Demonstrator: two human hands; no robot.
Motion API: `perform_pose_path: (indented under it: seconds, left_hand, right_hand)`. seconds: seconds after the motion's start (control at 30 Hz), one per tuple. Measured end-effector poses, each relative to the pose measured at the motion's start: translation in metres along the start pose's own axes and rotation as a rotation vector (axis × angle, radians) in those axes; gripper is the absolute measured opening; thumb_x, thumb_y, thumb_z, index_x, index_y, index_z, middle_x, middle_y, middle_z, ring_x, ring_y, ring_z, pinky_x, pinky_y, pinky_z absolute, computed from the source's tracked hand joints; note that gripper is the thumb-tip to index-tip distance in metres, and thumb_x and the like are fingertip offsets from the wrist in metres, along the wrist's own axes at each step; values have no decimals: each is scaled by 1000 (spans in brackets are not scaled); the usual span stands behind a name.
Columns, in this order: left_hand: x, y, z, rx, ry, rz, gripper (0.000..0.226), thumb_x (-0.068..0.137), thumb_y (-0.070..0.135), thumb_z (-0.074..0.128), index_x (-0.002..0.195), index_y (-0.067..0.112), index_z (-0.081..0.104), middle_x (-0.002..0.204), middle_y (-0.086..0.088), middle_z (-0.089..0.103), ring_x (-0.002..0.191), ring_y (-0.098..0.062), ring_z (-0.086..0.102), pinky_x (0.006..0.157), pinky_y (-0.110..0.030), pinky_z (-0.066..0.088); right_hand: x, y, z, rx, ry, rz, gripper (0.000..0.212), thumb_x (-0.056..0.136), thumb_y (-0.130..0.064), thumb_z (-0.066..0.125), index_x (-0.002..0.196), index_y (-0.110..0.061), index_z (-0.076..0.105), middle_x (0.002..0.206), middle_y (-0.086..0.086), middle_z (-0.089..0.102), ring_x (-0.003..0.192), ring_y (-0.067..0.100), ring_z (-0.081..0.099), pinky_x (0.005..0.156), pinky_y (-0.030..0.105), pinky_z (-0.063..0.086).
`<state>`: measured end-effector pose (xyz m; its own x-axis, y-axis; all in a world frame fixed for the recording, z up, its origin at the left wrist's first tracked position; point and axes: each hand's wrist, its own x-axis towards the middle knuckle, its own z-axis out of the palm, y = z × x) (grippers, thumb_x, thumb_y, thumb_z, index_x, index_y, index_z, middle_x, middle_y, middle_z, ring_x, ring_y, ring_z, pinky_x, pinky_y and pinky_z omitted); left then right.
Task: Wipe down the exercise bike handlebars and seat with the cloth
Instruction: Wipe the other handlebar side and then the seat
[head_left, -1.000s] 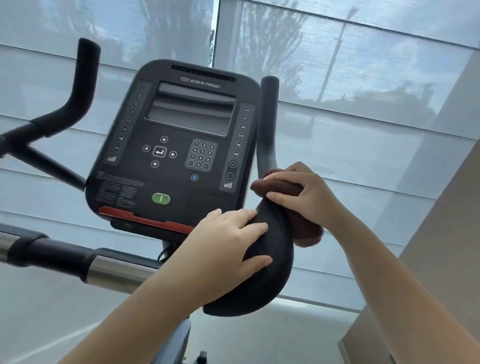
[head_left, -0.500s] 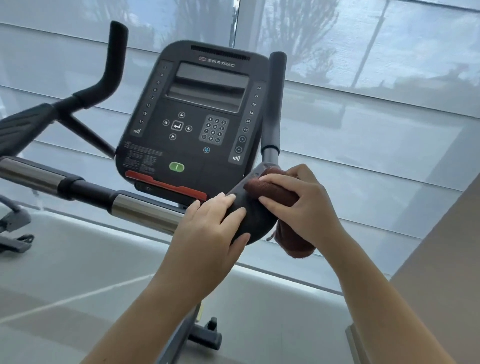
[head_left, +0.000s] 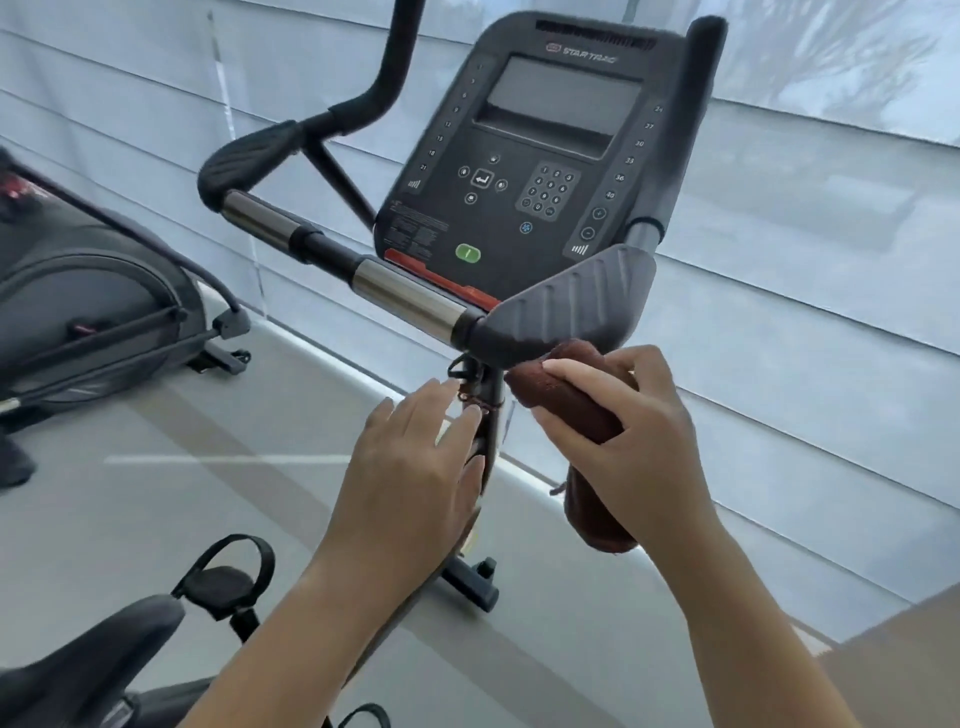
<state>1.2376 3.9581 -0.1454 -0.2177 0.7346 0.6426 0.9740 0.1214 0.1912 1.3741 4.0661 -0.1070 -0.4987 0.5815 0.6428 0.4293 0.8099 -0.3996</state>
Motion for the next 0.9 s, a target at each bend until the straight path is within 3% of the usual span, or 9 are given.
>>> perform_pose_path:
  seconds: [0.1,0.3,0.53,0.7,0.9]
  left_hand:
    - [-22,-10,-11,42,-6,-36,34,73,12,73,104,2,66,116,-21,61,105,-35,59,88,-51,45]
    - [-75,-34,-36,55,2,-99,33,72,12,74,102,1,66,113,-21,62,100,-35,61,86,-52,48]
    - [-173,-82,-81,56,-111,-213,32,71,9,74,100,0,66,111,-22,62,99,-37,61,87,-51,48]
    - [-245,-119,-111,95,-149,-273,34,68,5,75,99,-2,65,110,-23,61,102,-38,59,85,-55,48]
    - [-304,-164,-120,200,-216,-279,40,67,11,77,102,-2,65,114,-25,60,110,-39,56,87,-59,44]
  right_hand:
    - [-16,-12,10,59,-59,11,37,73,-30,74,109,-27,65,104,1,50,91,11,50,79,4,33]
    - [-52,-57,41,171,-166,-4,36,72,-26,75,107,-28,67,103,-1,47,87,3,46,79,6,33]
    - [-107,-136,82,278,-241,50,35,72,-22,75,106,-26,68,105,2,47,92,11,48,83,1,32]
    - [-153,-194,116,300,-288,42,34,73,-25,74,107,-26,67,106,2,47,93,14,50,83,25,40]
    - [-196,-229,159,287,-350,4,34,73,-28,75,106,-29,67,103,4,49,87,12,48,77,27,43]
